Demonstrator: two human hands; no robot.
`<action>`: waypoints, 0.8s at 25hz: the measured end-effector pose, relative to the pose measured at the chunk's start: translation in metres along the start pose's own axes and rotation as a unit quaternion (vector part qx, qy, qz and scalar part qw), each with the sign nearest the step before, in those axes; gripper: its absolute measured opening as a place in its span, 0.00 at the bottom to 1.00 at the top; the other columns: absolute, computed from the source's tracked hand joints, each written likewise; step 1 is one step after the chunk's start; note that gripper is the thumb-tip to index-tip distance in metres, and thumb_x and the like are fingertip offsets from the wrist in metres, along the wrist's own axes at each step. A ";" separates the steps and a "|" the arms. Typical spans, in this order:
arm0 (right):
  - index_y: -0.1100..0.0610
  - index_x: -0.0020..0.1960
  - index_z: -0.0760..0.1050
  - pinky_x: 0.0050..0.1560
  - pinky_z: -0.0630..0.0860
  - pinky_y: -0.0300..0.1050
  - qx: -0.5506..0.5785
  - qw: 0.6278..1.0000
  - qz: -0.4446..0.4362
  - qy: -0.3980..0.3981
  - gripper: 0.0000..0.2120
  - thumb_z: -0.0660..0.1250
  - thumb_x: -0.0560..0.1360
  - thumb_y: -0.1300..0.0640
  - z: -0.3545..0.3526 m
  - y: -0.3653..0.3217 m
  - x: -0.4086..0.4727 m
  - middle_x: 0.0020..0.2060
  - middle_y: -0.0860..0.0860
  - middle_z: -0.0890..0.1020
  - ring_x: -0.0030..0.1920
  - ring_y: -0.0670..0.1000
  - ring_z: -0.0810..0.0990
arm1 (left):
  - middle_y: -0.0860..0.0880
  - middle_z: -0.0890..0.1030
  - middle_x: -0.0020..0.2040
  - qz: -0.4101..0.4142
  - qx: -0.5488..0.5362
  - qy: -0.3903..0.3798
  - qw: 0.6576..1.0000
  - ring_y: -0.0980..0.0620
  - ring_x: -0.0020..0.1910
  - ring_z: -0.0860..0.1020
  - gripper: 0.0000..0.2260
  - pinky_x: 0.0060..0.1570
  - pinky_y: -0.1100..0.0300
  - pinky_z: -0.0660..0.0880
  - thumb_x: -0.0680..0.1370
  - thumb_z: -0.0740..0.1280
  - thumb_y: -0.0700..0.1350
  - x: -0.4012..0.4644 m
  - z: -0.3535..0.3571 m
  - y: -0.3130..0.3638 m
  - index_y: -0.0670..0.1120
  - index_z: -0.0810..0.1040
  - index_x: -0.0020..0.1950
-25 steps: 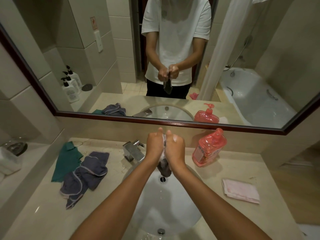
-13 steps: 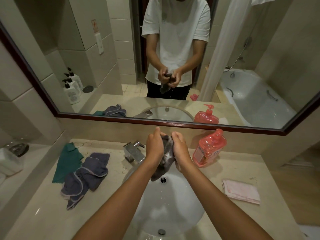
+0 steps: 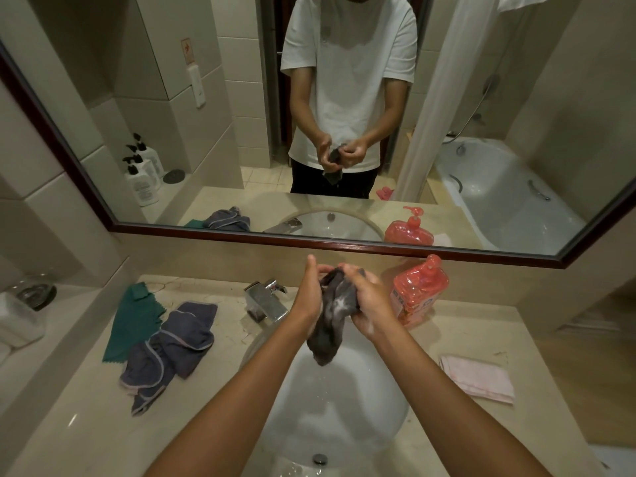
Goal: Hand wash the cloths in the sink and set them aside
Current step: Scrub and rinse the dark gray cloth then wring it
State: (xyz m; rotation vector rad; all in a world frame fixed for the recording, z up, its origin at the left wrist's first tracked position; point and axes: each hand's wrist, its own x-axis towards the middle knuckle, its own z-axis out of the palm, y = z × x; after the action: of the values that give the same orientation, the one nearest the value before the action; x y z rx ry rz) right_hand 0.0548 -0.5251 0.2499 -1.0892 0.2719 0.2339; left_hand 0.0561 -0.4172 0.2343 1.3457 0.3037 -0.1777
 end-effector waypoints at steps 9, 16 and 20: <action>0.55 0.43 0.75 0.46 0.80 0.48 0.021 0.989 -0.094 0.109 0.11 0.64 0.82 0.52 -0.015 -0.008 0.016 0.38 0.53 0.83 0.42 0.52 0.82 | 0.42 0.83 0.41 0.028 -0.052 0.041 0.997 0.46 0.40 0.81 0.14 0.37 0.58 0.78 0.83 0.63 0.52 -0.010 -0.004 -0.034 0.44 0.80 0.46; 0.51 0.33 0.75 0.36 0.73 0.44 -0.296 0.935 -0.163 0.109 0.18 0.64 0.82 0.51 0.009 0.024 0.004 0.28 0.47 0.79 0.31 0.46 0.78 | 0.48 0.74 0.30 0.021 -0.023 0.098 0.995 0.50 0.31 0.75 0.21 0.36 0.58 0.73 0.85 0.57 0.54 0.003 0.017 0.002 0.45 0.71 0.36; 0.56 0.31 0.73 0.34 0.70 0.46 -0.335 0.912 -0.158 0.178 0.22 0.60 0.84 0.53 0.021 0.018 0.014 0.27 0.52 0.77 0.29 0.51 0.75 | 0.54 0.70 0.21 0.061 0.071 0.107 0.990 0.59 0.21 0.68 0.23 0.23 0.65 0.63 0.86 0.56 0.50 0.000 0.025 0.002 0.46 0.70 0.31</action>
State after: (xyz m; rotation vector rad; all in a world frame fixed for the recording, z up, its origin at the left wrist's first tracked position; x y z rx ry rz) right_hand 0.0647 -0.4981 0.2395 -1.8441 0.3452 -0.1868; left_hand 0.0593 -0.4414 0.2406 1.5234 0.3931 0.0497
